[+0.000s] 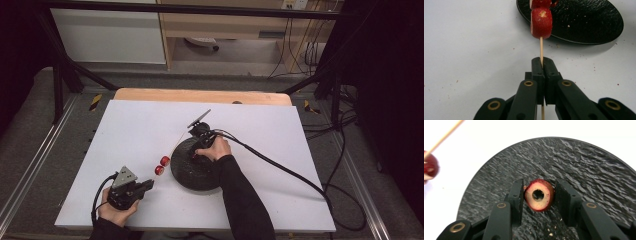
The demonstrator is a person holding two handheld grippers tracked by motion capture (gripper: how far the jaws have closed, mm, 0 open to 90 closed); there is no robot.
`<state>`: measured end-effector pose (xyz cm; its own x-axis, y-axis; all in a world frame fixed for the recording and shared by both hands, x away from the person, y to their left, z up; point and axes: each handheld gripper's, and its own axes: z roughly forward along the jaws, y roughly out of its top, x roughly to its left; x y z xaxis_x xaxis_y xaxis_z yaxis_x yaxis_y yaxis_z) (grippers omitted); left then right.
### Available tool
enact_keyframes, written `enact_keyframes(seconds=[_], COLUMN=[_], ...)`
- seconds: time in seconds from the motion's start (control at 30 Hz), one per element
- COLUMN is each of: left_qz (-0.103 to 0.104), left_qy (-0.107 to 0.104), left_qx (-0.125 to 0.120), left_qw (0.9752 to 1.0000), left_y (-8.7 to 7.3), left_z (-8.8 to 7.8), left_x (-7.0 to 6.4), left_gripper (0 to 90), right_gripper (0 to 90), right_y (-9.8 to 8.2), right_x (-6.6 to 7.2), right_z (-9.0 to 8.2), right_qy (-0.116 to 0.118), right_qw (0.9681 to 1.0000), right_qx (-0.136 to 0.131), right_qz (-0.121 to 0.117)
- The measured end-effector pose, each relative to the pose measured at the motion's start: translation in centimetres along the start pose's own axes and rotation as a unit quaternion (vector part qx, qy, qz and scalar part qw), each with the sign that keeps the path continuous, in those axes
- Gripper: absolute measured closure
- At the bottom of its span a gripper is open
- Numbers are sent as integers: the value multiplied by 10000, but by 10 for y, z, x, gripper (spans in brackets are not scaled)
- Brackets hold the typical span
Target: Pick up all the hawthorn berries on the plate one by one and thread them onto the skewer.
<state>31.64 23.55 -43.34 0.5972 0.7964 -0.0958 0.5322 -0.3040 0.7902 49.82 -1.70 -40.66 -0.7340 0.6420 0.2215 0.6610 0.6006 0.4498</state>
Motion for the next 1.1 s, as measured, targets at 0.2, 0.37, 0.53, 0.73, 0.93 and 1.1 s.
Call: enact_keyframes(seconds=[0.2,0.37,0.53,0.73,0.93,1.1], left_qz=[5,44,58,55,114,144], left_qy=[-4,-47,-88,-170,-231,-272], left_qx=[-45,-79,-120,-148,-135,-156], left_qw=[10000,9999,9999,9997,9996,9994], left_y=[0,1,1,2,2,3], left_z=[-1,-2,-2,-2,0,0], left_x=[-3,-6,-11,-17,-24,-30], left_gripper=[885,885,885,884,884,884], right_gripper=[608,609,609,609,610,610], right_y=[-2,-11,-29,-56,-82,-96], right_x=[5,8,4,0,-4,-6], right_z=[-20,-39,-56,-68,-74,-79], right_qy=[4,53,152,300,487,594], right_qw=[9998,9989,9949,9836,9652,9438], right_qx=[-178,-471,-966,-1732,-2491,-3153], right_qz=[34,52,241,397,624,793])
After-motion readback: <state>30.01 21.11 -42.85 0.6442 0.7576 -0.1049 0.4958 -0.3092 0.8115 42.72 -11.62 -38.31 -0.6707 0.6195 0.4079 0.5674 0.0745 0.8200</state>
